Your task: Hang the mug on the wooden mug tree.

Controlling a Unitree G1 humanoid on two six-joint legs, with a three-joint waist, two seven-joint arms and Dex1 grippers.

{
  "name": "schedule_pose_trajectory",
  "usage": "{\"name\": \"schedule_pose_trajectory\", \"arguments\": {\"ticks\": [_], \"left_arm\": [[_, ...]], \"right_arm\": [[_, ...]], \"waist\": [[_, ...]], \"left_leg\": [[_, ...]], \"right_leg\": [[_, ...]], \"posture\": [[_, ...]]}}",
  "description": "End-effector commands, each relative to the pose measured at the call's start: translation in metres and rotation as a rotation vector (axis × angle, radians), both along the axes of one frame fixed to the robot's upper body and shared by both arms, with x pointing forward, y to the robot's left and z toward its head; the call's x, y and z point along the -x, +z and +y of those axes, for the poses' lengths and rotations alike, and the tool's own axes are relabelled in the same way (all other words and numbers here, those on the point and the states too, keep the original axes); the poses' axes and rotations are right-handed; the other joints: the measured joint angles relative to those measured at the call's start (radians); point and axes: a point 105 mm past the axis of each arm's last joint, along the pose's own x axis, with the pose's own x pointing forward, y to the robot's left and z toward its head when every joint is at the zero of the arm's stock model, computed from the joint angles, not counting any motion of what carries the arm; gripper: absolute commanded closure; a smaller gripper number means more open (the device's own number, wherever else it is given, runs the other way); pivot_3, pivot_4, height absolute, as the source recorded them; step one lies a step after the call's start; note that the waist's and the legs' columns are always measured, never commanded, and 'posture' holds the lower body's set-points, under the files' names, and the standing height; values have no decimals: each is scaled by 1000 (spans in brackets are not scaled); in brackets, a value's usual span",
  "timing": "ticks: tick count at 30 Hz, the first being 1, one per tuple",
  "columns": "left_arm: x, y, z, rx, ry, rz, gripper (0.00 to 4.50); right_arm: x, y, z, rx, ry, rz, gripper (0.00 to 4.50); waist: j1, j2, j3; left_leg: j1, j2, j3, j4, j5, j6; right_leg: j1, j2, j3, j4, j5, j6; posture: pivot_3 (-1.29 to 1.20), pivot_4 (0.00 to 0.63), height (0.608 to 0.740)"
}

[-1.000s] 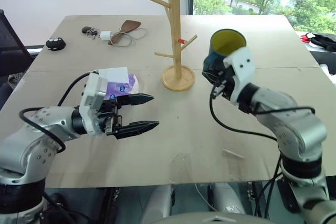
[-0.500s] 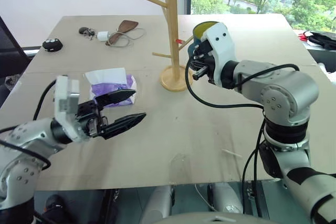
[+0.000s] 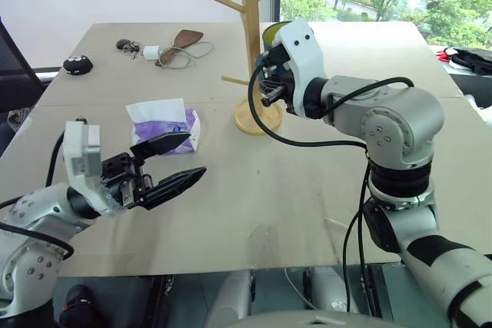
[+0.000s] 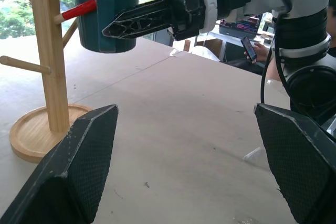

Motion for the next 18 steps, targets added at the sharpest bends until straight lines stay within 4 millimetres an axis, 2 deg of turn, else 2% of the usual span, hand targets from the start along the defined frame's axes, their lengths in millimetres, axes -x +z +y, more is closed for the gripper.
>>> {"name": "schedule_pose_trajectory", "arguments": {"ticks": [1,8,13,16,18], "left_arm": [[1,3,-2,3,-9,-27,223],[3,2,-3,2,-4,-25,223],[3,1,-3,5,0,-24,223],[3,1,-5,9,-2,-22,223],[3,1,-6,13,-6,-21,223]], "right_arm": [[-4,18,0,-21,-7,-77,4482],[-14,15,6,-24,-17,-68,4482],[-13,15,9,-12,13,-73,4482],[-11,16,6,2,19,-89,3638],[-8,17,1,1,20,-101,2588]], "waist": [[0,0,0],[-1,1,0],[0,1,1],[0,2,1],[2,2,1]], "left_leg": [[0,0,0,0,0,0],[0,1,0,0,0,0],[0,1,0,0,0,0],[0,1,0,0,0,0],[0,1,0,0,0,0]], "right_leg": [[0,0,0,0,0,0],[0,1,0,0,0,0],[0,1,0,0,0,0],[0,1,0,0,0,0],[0,1,0,0,0,0]], "posture": [[0,150,740],[0,150,740],[0,150,740],[0,150,740],[0,150,740]]}}
